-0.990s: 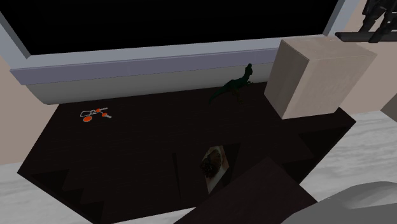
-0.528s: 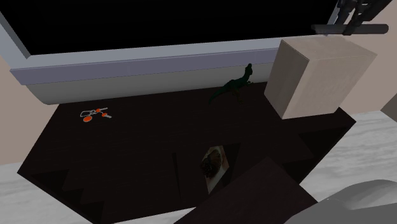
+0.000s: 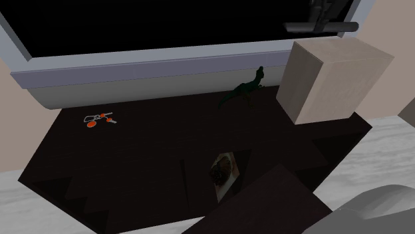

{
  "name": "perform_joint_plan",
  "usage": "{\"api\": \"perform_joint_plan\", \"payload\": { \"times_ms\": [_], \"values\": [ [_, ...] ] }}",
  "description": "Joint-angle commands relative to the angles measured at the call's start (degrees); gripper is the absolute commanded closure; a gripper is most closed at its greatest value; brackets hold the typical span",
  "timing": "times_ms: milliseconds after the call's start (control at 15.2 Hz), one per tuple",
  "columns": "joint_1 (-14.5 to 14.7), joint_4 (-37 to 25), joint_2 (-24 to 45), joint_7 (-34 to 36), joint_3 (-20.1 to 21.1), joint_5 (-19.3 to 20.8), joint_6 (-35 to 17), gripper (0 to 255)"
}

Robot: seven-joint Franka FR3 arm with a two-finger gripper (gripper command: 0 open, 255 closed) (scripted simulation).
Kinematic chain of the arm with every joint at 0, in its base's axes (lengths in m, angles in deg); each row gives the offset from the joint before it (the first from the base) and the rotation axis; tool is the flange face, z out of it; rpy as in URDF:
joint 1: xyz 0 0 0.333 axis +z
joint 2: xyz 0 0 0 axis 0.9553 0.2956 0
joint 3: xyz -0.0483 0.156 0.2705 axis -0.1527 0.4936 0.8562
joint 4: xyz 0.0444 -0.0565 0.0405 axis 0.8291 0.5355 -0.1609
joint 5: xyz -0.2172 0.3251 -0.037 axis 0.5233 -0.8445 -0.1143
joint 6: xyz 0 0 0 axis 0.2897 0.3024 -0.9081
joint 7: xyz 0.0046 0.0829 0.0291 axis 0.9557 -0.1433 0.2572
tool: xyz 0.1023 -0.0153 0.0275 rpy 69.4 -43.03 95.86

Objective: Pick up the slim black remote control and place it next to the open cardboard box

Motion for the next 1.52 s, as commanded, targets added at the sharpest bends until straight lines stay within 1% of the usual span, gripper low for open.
{"api": "perform_joint_plan", "payload": {
  "times_ms": [0,726,1452],
  "values": [
    [0.4,0.9,0.2,1.2,0.7,-0.2,-1.0,255],
    [-0.1,10.6,-1.2,1.7,0.3,0.7,-9.4,255],
    [-0.5,18.7,-0.8,1.8,-0.7,1.1,-17.9,255]
  ]
}}
